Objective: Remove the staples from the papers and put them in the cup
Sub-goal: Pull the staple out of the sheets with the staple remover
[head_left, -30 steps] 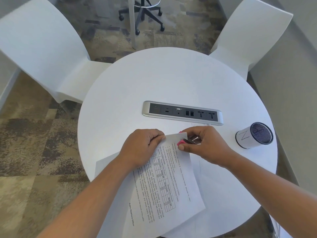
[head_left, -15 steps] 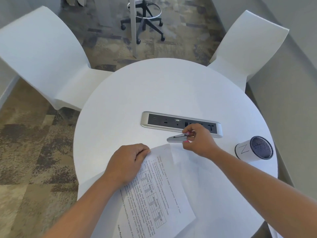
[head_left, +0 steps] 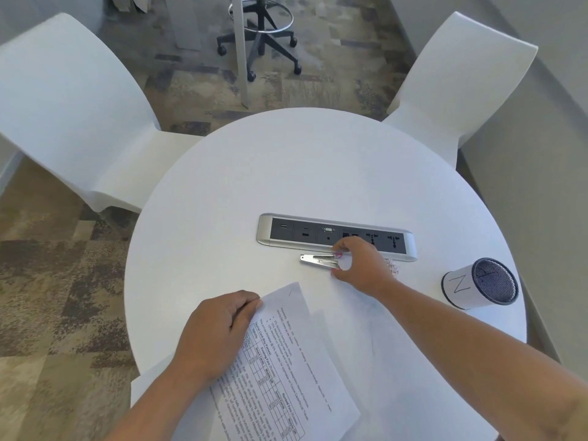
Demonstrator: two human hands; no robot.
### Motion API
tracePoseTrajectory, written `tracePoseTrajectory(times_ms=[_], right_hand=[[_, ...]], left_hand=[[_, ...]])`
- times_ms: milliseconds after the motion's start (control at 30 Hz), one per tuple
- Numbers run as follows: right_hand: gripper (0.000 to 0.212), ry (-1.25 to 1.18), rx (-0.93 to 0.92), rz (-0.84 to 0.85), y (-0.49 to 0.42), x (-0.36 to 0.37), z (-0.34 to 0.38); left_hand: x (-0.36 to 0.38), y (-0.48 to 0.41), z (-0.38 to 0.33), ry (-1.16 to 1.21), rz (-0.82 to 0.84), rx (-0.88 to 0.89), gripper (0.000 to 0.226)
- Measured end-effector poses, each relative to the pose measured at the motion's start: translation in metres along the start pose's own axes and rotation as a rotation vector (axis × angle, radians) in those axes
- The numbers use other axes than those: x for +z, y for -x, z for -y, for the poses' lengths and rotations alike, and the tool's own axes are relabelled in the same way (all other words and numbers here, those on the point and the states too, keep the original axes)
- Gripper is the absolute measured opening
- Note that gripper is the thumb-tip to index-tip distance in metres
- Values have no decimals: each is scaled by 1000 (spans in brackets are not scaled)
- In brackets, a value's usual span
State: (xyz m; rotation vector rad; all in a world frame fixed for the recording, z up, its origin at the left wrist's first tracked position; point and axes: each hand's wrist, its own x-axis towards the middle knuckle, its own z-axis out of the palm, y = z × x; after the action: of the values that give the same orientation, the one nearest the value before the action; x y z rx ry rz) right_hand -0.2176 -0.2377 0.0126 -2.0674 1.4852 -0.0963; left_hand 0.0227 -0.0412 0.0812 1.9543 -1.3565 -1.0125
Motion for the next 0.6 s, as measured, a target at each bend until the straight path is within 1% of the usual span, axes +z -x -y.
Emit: tracePoseTrajectory(times_ms=[100,167,233,267,300,367,433,500,567,600], right_hand=[[45,-6,47,-60,7,-7,6],[33,-136,117,-166,22,-18,18],[15,-317,200,-243,48,-36,39],[8,-410,248,-248,63,-44,51],[5,-503,294,-231,81,-54,65],[8,-700,367,-140,117,-68,92],[19,-900,424,-55,151,-82,116],[30,-1046,461,0,177,-94,136],[30,-1137,446,27,197,-106,150],[27,-1174,419,23,206,-111,156]], left_hand=[[-2,2,-6,10,-22,15,30],[-3,4,-10,19,-38,25,31],[-4,6,-15,36,-65,53,31],[-5,8,-18,43,-84,68,33],[-6,11,-22,44,-108,85,34],[-8,18,-29,1,-176,140,40],[-11,28,-40,-116,-242,293,37],[-14,37,-56,-268,-329,530,23],[-16,44,-69,-396,-468,781,9],[-19,49,-76,-449,-541,874,8]])
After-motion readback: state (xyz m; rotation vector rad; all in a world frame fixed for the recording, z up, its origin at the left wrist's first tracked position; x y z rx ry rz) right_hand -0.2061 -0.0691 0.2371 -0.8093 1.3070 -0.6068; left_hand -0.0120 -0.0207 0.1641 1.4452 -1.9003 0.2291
